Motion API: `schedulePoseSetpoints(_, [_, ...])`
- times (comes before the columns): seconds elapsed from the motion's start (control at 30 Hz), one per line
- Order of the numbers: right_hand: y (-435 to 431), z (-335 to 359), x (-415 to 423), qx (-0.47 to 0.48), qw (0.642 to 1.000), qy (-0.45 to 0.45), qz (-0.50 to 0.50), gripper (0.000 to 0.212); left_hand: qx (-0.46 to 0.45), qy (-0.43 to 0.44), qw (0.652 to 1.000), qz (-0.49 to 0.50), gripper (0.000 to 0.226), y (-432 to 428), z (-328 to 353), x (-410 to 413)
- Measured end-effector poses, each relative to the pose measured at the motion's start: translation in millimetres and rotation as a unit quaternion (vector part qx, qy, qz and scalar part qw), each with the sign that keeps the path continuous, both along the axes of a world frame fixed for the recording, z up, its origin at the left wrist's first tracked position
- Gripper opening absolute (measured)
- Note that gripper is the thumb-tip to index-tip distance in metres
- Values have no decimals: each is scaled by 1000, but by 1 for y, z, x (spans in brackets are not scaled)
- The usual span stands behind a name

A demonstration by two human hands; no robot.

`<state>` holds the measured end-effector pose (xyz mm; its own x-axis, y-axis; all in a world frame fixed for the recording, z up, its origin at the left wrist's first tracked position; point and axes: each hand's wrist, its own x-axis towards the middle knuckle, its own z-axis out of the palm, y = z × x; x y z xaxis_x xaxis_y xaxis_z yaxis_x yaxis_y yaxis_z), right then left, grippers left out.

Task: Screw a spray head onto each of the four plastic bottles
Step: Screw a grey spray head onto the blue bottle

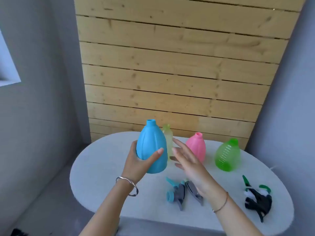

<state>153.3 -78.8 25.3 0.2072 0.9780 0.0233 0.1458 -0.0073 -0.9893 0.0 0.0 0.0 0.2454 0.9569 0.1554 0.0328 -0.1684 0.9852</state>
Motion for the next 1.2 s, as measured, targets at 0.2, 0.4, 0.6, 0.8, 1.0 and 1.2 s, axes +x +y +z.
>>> schedulePoseSetpoints(0.2, [-17, -30, 44, -10, 989, -145, 9, 41, -13, 52, 999, -3, 87, -13, -20, -1])
schedulePoseSetpoints(0.4, [-20, -57, 68, -84, 965, -230, 92, 68, -20, 65, 997, -43, 92, -8, -33, -7])
schedulePoseSetpoints(0.6, [-20, -77, 62, -104, 927, -333, 136, 85, -23, 73, 995, -66, 93, -13, -42, -15])
schedulePoseSetpoints(0.8, [-16, -83, 54, -81, 891, -428, 131, 89, -33, 63, 996, -57, 89, -12, -44, -27])
schedulePoseSetpoints(1.0, [-13, -88, 45, -43, 892, -440, 94, 91, -35, 45, 998, -39, 85, -10, -42, -37])
schedulePoseSetpoints(1.2, [-8, -93, 42, -59, 904, -422, 16, 89, -29, 26, 999, -25, 85, -10, -40, -40])
